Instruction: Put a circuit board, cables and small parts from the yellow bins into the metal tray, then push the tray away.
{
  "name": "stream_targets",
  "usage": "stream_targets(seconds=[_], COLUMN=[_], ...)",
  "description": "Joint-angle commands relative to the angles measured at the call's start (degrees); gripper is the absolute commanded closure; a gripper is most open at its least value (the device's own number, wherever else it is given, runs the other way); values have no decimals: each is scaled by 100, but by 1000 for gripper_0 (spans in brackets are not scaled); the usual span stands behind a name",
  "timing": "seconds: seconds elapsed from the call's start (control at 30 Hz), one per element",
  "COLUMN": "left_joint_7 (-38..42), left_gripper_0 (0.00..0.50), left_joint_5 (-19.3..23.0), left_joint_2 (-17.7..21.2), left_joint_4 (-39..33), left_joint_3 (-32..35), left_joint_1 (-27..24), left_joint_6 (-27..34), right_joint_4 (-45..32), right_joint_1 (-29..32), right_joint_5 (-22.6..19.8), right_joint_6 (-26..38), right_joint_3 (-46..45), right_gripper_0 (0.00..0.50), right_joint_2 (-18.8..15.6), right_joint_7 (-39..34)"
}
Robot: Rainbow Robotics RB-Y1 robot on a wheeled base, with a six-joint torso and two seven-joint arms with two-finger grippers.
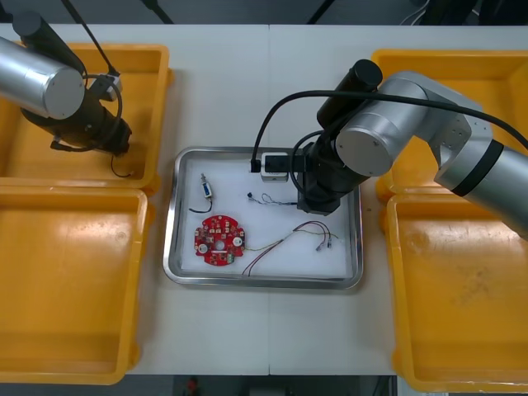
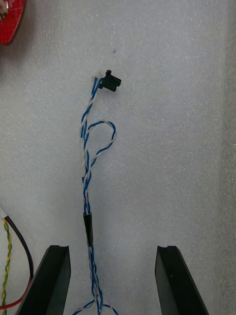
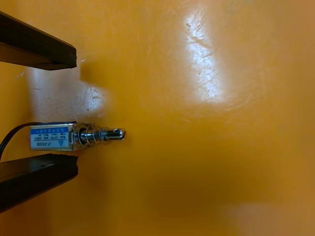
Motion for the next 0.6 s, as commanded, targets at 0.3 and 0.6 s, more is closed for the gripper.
stream_targets(seconds=[0.3,0.6], left_joint_7=[302,302], left_gripper_0=[228,500], left_joint_5=[43,-71], left_joint_2=[-49,-49], left_joint_4=[14,22], left_joint_3=[-268,-268], left_joint_1=[7,7], left_joint_6=[-157,-351], right_joint_4=[-1033,-1112], right_joint_1=[-231,-213], right_joint_5=[-1102,-1920], right_joint_6=[1617,2171], right_joint_3=[-1924,-2733], right_gripper_0=[0,0], right_joint_2=[-631,-1378], right_joint_7=[-837,-2296])
